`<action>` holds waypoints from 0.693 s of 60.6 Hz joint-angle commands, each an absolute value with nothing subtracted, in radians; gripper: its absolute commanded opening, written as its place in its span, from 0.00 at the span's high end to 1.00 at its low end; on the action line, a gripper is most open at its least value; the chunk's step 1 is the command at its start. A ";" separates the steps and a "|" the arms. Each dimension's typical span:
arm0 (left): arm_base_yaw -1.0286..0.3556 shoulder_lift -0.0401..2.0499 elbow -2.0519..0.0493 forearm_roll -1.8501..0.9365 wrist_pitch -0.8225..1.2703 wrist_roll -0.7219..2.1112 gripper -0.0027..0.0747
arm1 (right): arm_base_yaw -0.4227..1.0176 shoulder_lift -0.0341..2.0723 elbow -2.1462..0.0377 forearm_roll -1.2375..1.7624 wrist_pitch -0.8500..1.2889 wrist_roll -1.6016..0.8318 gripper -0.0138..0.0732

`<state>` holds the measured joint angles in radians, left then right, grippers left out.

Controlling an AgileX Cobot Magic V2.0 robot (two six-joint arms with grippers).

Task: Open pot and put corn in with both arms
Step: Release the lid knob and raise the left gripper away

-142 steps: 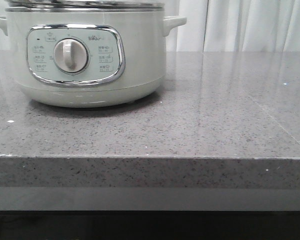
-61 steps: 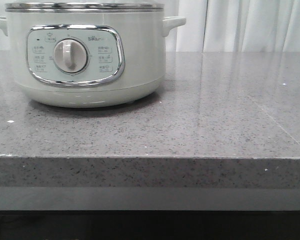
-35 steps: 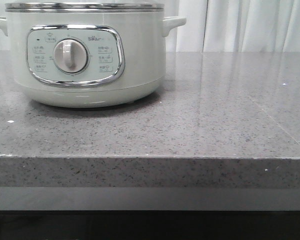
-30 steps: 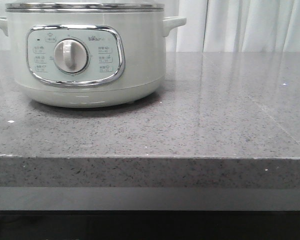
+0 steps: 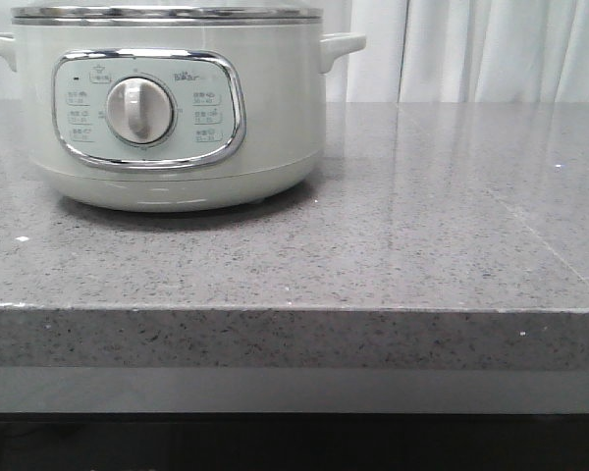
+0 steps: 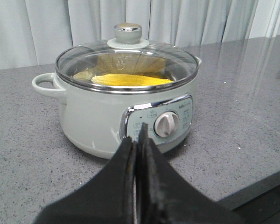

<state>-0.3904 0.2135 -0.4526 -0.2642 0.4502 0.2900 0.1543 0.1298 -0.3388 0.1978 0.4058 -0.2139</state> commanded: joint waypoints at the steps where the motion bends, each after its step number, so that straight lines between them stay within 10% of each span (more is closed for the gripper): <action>1: -0.397 0.152 -0.440 -0.286 0.364 0.282 0.99 | 0.149 0.138 -0.363 0.194 0.320 -0.223 0.92; 42: -0.397 0.080 -0.405 -0.286 0.364 0.282 0.99 | 0.149 0.138 -0.363 0.194 0.320 -0.223 0.92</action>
<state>-0.3904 0.0663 -0.3827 -0.2685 0.4457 0.2900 0.1543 0.1298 -0.3388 0.1978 0.4037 -0.2139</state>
